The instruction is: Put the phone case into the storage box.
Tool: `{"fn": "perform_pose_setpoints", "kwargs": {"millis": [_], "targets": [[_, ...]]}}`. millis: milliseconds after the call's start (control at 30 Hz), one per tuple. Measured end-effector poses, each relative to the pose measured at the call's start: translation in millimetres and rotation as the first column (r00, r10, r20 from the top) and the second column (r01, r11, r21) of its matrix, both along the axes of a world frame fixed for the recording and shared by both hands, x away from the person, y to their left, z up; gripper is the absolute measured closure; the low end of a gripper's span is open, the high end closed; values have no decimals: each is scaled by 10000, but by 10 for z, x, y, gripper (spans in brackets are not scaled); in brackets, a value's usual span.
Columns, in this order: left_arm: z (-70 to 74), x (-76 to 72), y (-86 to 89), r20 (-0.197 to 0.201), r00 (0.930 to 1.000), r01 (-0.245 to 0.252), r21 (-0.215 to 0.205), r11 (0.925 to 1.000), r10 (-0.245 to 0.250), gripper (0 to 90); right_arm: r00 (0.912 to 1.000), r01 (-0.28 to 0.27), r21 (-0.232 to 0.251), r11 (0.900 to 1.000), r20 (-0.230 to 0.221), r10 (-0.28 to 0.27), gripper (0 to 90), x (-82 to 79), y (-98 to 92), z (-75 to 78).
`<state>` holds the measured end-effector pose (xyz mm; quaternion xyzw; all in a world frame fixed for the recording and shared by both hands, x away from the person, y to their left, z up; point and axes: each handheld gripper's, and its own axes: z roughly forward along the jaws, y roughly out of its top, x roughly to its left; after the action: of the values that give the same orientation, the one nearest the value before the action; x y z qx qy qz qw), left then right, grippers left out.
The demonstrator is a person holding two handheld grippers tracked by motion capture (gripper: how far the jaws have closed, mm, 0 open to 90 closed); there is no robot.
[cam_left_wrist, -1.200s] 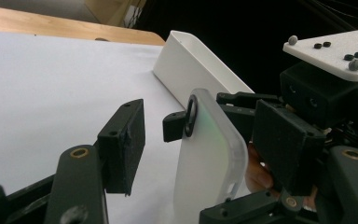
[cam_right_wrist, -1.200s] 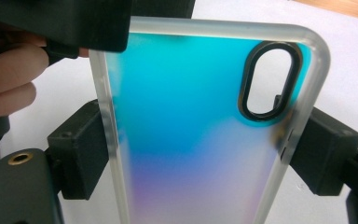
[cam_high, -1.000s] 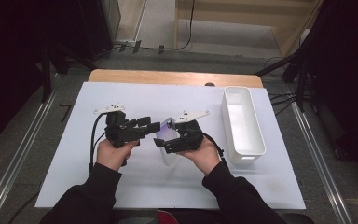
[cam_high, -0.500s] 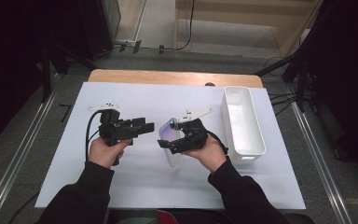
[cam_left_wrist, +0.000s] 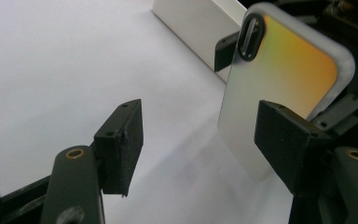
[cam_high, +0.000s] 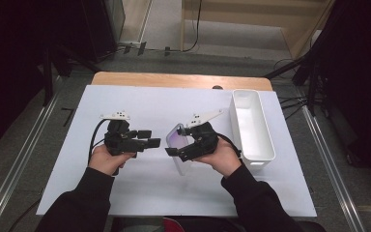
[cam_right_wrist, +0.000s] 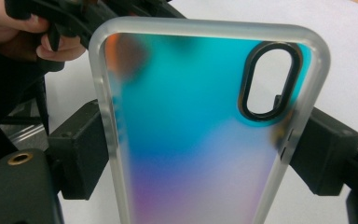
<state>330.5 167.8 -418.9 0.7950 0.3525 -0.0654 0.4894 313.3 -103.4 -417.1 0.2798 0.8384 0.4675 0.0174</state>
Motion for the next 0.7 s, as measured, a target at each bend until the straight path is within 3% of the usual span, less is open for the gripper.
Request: {"fn": "perform_pose_setpoints", "kwargs": {"millis": [133,333,433,700], "targets": [[-48,-19,30,2,9999,132,163,9998,-132,323,10000,-44,-104,9999,29,44,146,-9,-30,38],[-118,-73,53,256,9993,233,806,9965,-254,322,10000,23,-96,10000,-40,-23,146,-11,-78,79],[-161,-100,69,255,9992,277,867,9958,-300,322,10000,63,-68,10000,-63,-63,147,-10,-89,79],[-248,-194,111,452,9978,420,1438,9887,-489,322,10000,54,-80,10000,-50,-54,146,-11,-111,87]]}}
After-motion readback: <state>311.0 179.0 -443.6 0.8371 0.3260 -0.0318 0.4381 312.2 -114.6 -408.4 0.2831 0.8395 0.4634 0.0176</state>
